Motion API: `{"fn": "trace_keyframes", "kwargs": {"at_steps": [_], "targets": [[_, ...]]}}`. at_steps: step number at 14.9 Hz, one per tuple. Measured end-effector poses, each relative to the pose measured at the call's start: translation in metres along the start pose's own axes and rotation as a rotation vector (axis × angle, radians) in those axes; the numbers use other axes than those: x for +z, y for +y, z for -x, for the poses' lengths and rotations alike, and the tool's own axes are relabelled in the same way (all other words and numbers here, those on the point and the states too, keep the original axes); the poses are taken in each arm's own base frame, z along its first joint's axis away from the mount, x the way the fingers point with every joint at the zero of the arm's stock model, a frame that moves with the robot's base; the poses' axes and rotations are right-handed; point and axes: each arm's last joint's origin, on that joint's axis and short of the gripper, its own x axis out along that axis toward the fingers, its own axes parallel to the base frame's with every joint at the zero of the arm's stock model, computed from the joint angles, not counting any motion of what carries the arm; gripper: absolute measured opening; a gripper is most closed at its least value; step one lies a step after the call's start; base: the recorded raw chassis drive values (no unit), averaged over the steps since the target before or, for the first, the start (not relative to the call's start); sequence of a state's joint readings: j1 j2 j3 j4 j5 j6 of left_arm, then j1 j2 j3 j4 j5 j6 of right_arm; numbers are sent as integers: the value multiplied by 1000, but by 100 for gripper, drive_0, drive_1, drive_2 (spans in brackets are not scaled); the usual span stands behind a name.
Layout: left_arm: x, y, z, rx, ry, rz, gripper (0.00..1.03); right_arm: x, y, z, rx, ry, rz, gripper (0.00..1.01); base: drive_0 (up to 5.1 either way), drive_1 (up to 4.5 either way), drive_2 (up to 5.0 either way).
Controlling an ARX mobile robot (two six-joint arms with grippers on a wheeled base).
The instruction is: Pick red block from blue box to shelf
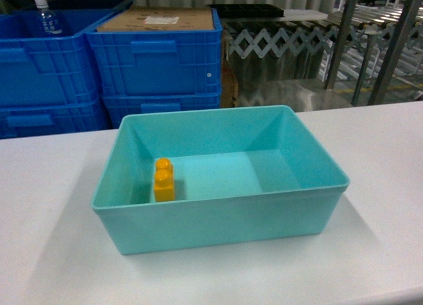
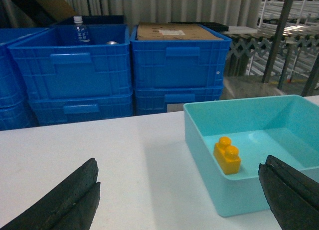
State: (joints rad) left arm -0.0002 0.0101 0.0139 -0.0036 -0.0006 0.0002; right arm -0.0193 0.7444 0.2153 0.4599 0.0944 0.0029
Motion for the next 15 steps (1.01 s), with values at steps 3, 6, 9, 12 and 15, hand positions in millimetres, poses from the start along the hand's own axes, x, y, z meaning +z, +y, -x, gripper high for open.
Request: {"fn": "trace_keyframes", "kwargs": {"at_steps": [3, 6, 9, 12, 15], "targets": [[0, 0, 0, 0, 0, 0, 98, 0, 0, 0, 0, -1, 0, 29, -147, -147, -147], [0, 0, 0, 0, 0, 0, 98, 0, 0, 0, 0, -1, 0, 29, -152, -152, -152], [0, 0, 0, 0, 0, 0, 98, 0, 0, 0, 0, -1, 0, 29, -164, -164, -164], [0, 0, 0, 0, 0, 0, 98, 0, 0, 0, 0, 0, 0, 29, -154, -154, -154], [0, 0, 0, 0, 0, 0, 98, 0, 0, 0, 0, 0, 0, 29, -150, -150, -150]]}}
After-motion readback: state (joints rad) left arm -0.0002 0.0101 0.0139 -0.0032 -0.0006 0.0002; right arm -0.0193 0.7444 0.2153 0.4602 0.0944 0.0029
